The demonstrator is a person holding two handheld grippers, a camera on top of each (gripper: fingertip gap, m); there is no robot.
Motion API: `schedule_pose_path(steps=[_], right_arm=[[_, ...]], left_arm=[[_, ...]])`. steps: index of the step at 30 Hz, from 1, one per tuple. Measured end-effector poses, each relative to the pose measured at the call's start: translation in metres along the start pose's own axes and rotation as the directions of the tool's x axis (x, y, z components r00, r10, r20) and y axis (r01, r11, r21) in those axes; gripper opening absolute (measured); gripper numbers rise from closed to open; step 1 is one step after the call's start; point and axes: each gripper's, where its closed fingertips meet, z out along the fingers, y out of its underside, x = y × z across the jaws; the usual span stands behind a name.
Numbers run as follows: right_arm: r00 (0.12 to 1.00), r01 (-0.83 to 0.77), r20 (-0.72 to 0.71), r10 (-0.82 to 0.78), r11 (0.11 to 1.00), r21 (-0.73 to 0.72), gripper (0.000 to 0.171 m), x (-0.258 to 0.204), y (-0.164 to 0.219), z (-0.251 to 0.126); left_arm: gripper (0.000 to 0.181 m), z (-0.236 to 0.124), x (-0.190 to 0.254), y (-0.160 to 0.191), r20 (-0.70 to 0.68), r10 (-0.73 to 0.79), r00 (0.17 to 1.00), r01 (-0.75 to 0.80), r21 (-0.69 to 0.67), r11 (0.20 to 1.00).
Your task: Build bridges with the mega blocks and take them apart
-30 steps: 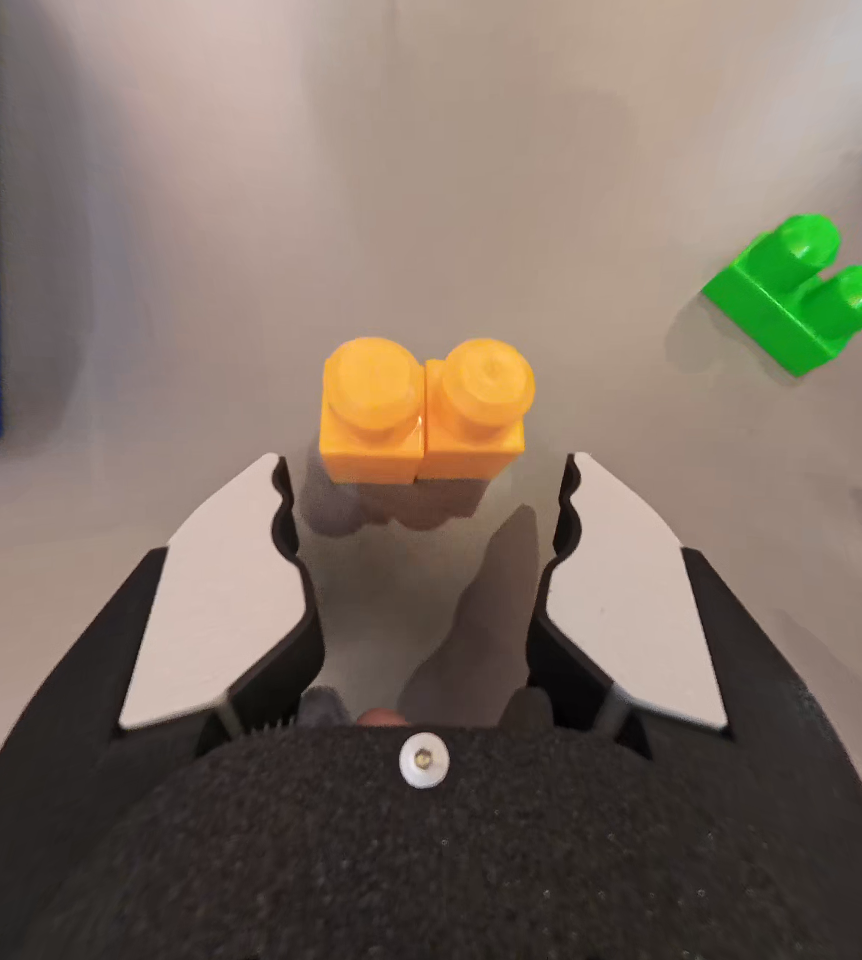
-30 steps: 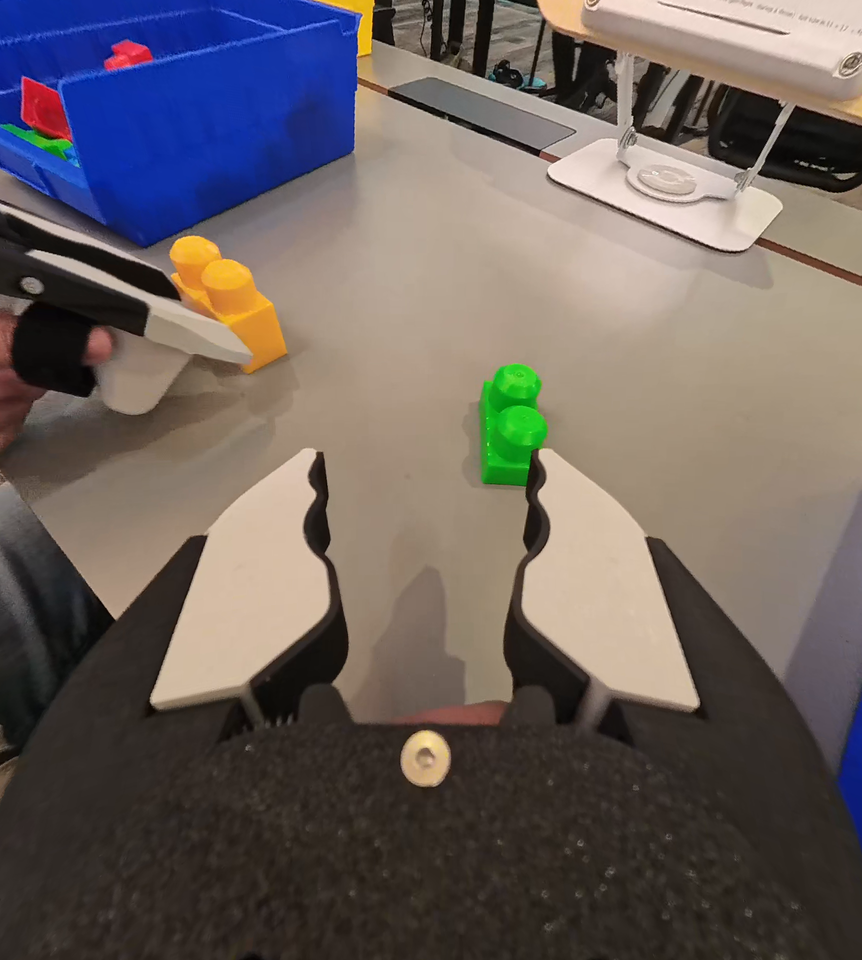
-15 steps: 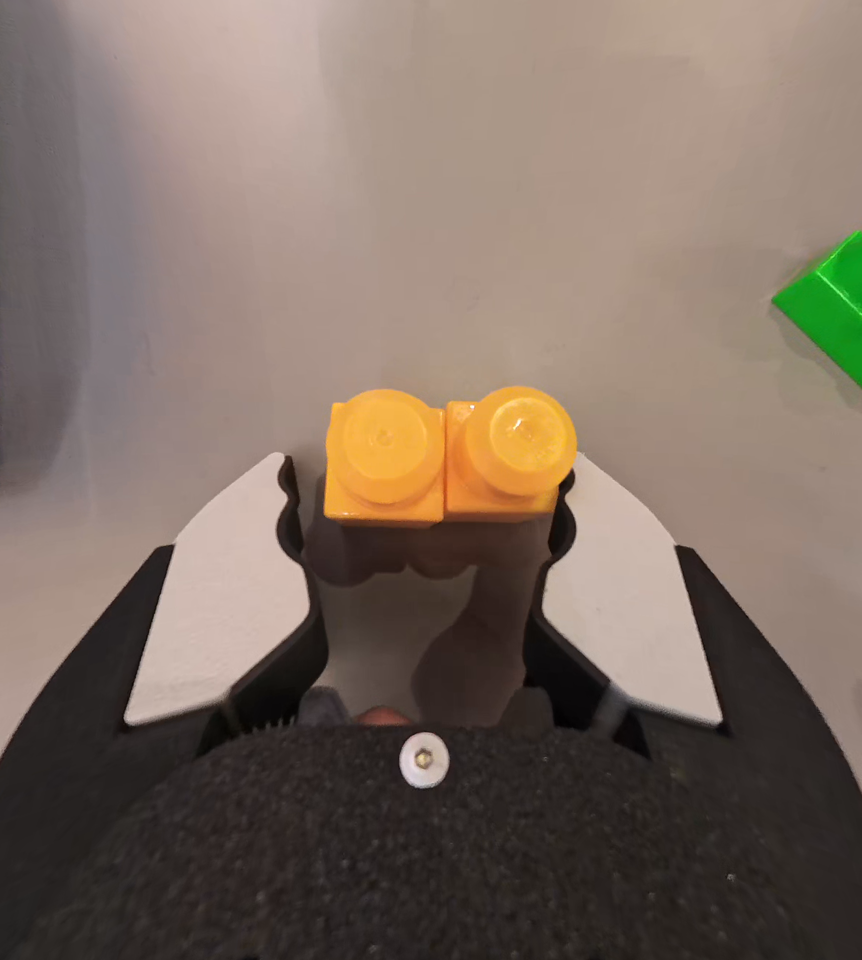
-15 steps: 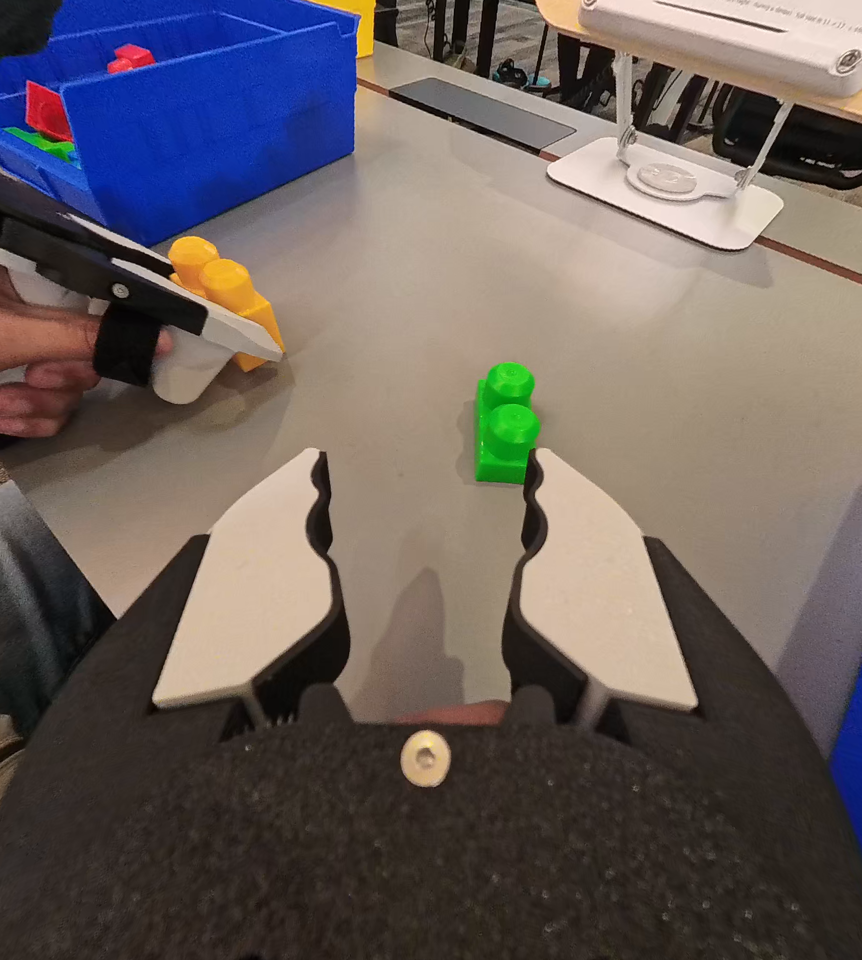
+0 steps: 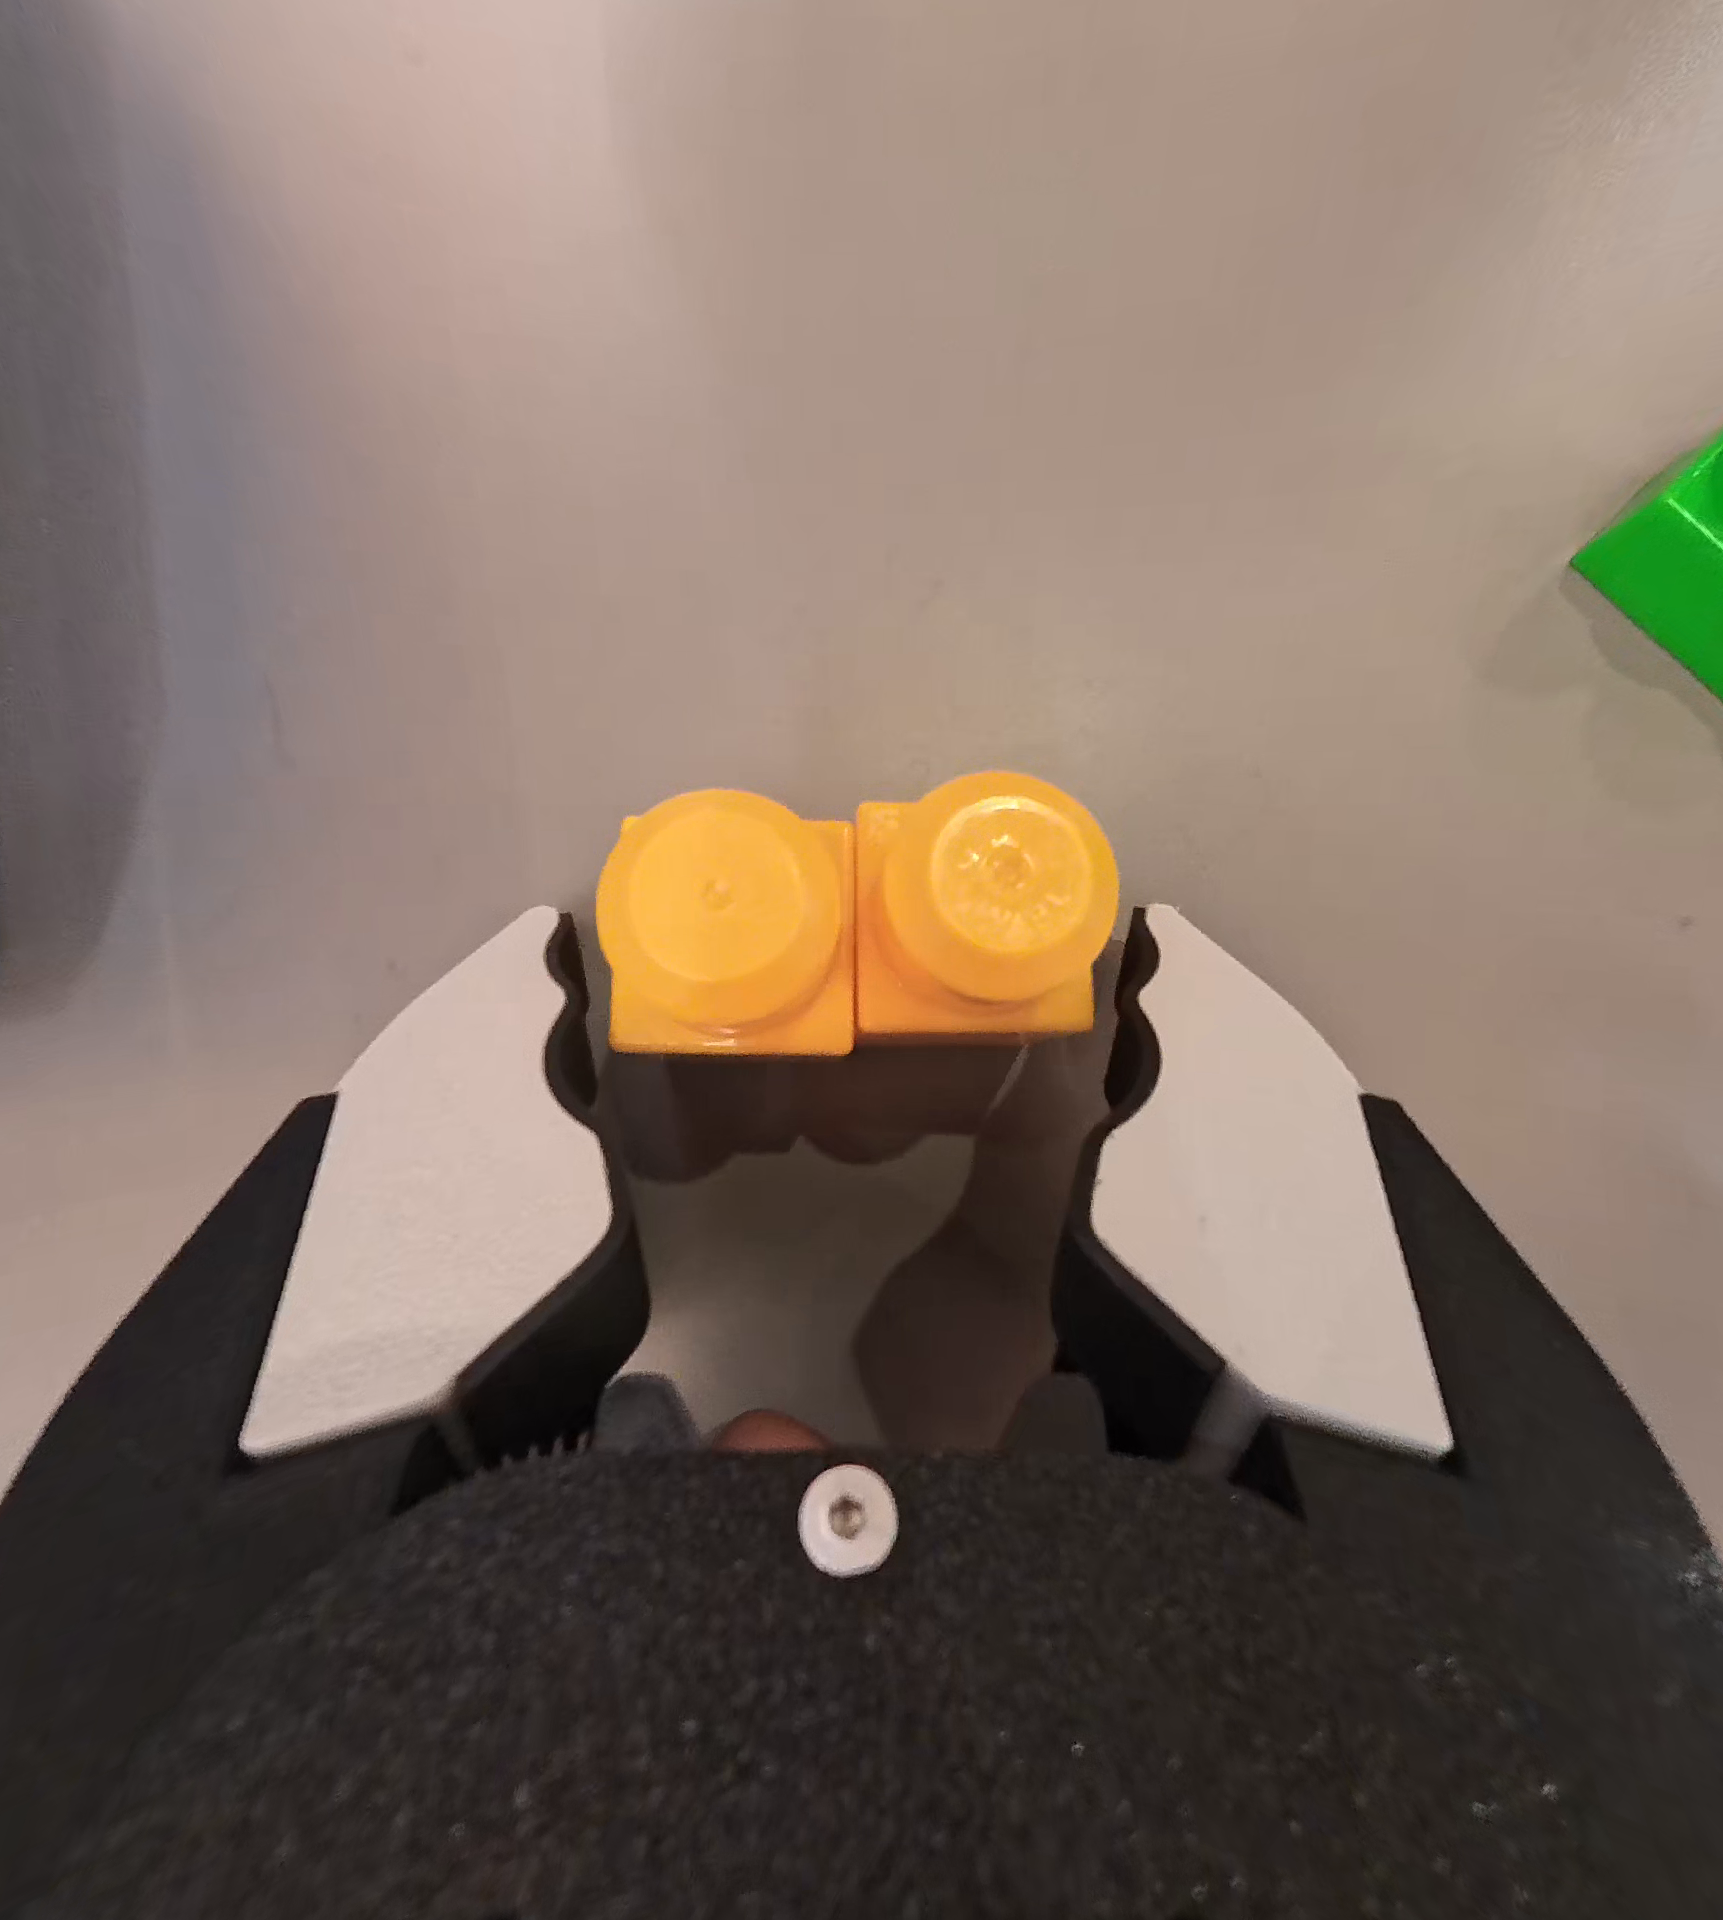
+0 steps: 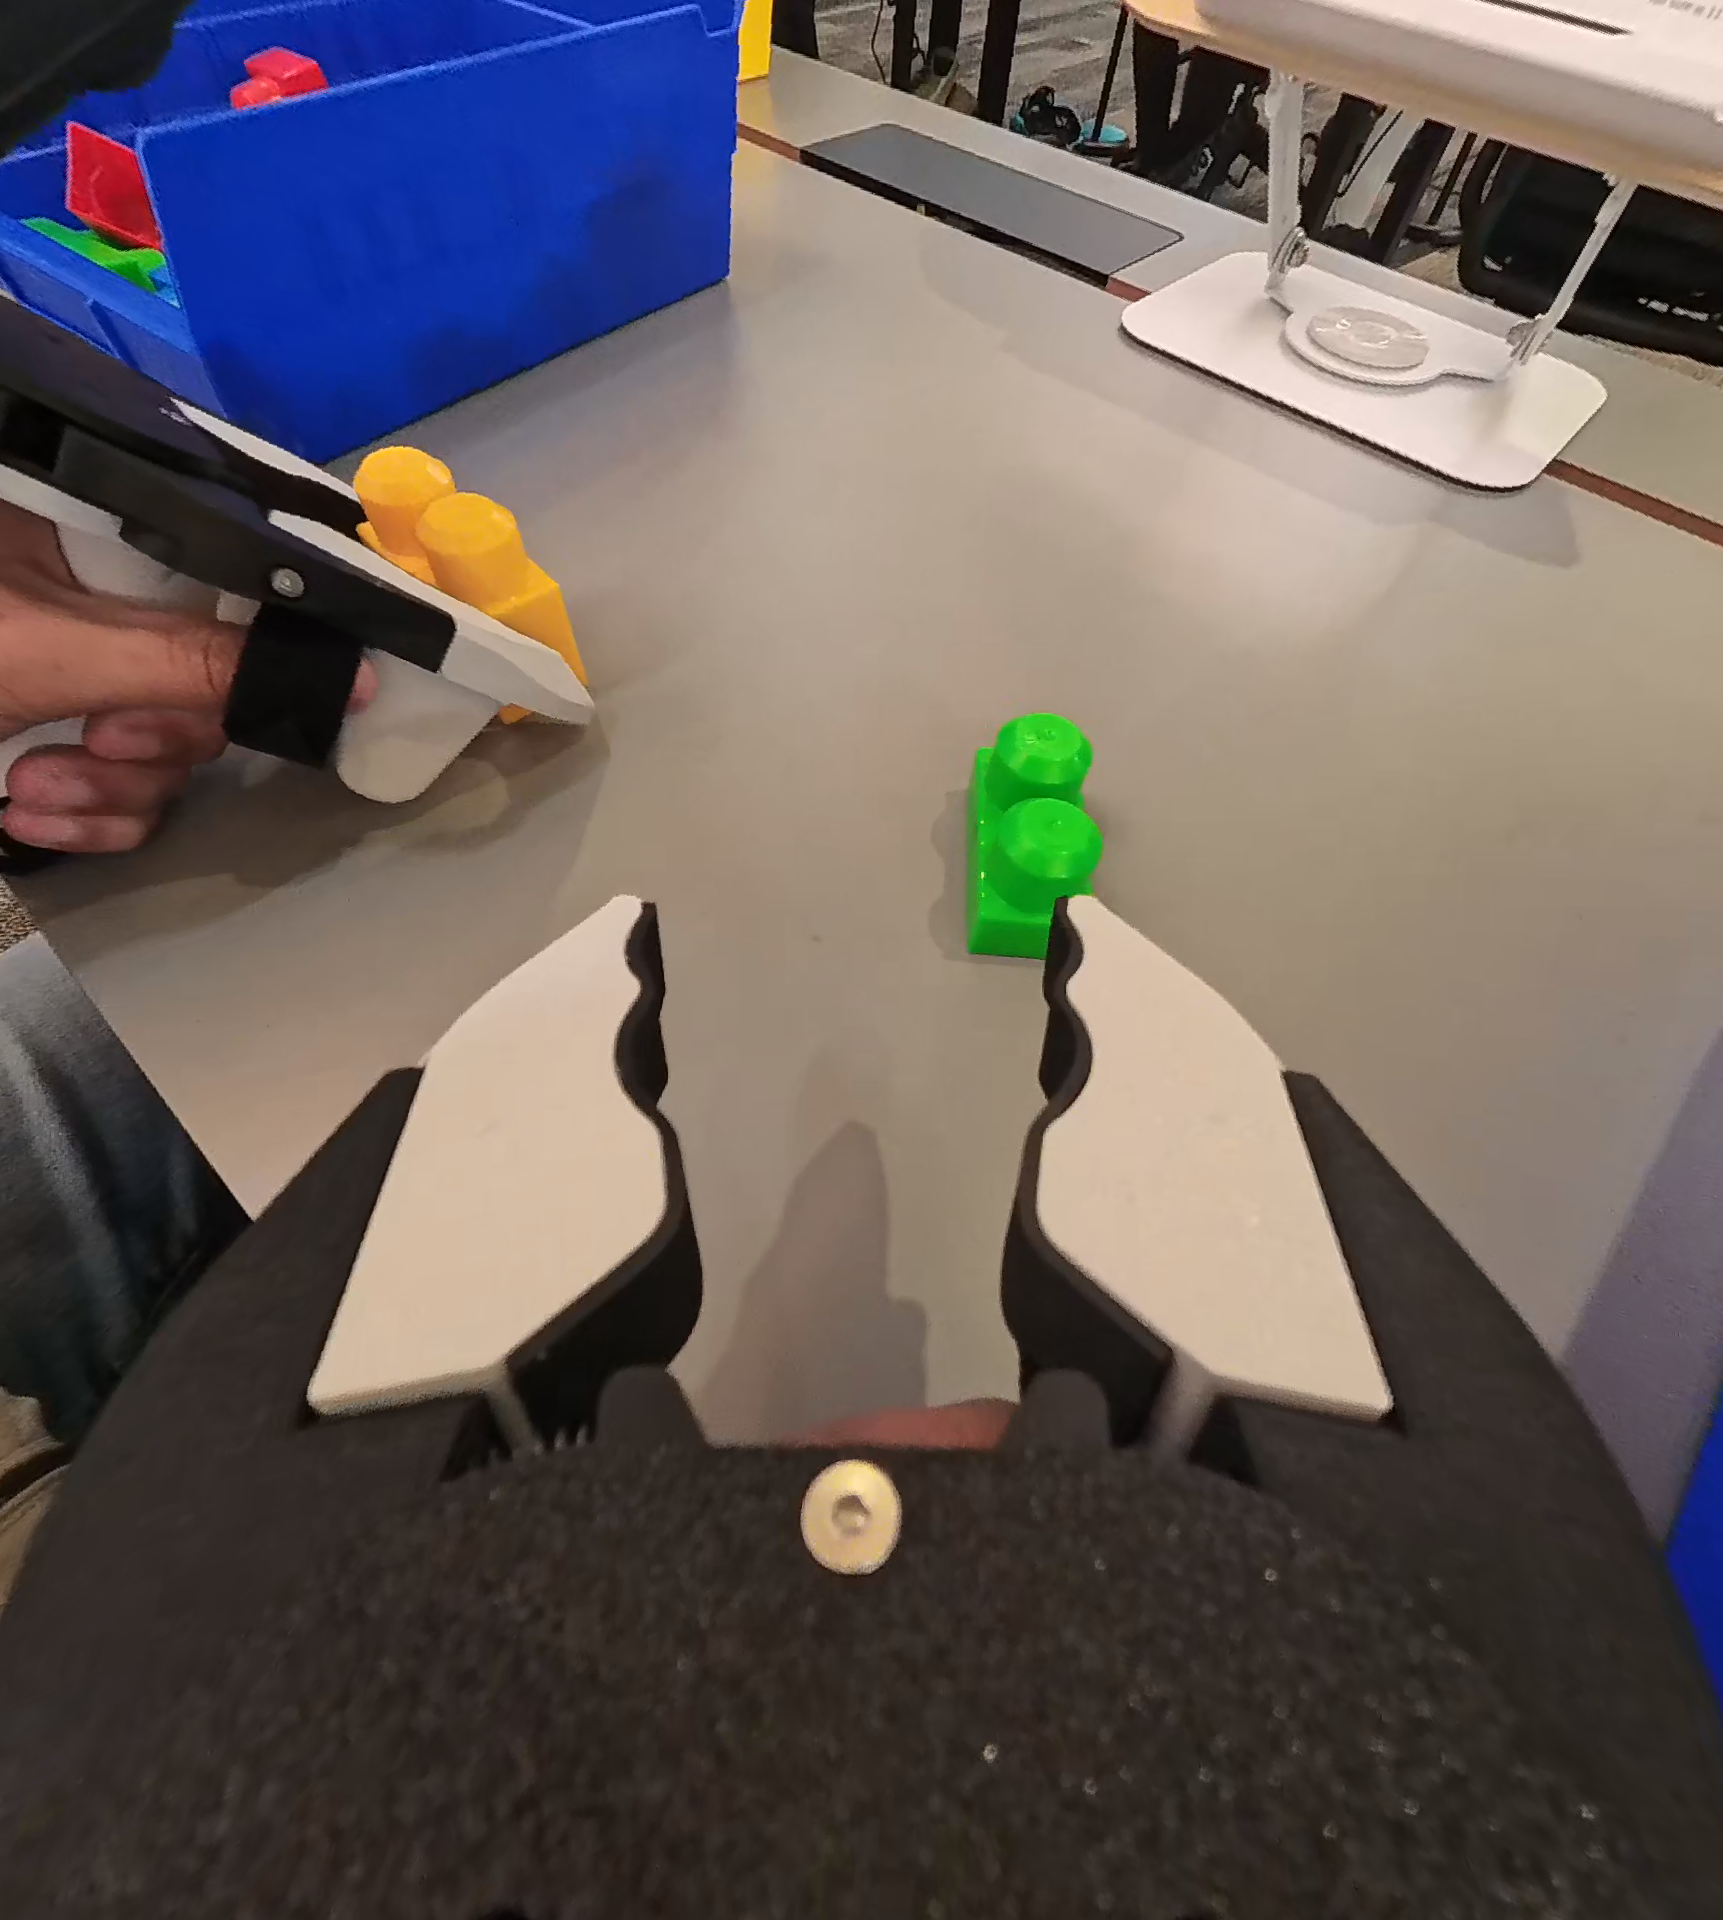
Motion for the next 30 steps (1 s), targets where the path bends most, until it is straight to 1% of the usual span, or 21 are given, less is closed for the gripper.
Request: schedule_pose_path(steps=[6, 11, 20, 23, 30], right_arm=[[1.0, 0.008, 0.001, -0.008, 1.0, -0.001, 0.07, -0.0012, -0.0014, -0.0011], [1.0, 0.013, 0.007, -0.013, 1.0, -0.01, 0.069, -0.0029, 0.0003, 0.0], [1.0, 0.014, 0.013, -0.014, 1.0, -0.015, 0.067, -0.0032, 0.001, -0.0002], [1.0, 0.015, 0.016, -0.014, 1.0, -0.017, 0.066, -0.0032, 0.0013, -0.0006], [0.999, 0.023, 0.023, -0.023, 1.0, -0.021, 0.064, -0.0052, 0.001, -0.0011]], left_arm=[[0.096, 0.0012, -0.0005, -0.0009, 0.008, 0.005, 1.0, -0.005, -0.002, 1.0], [0.084, 0.0005, -0.0024, -0.0021, 0.017, -0.005, 1.0, 0.005, 0.008, 1.0], [0.084, 0.0006, -0.0014, -0.0015, 0.002, 0.022, 1.0, -0.022, 0.005, 1.0], [0.084, 0.0002, -0.0009, -0.001, -0.018, 0.059, 0.998, -0.058, 0.005, 0.998], [0.086, -0.0037, 0.001, 0.0051, -0.124, 0.171, 0.977, -0.172, 0.002, 0.985]])
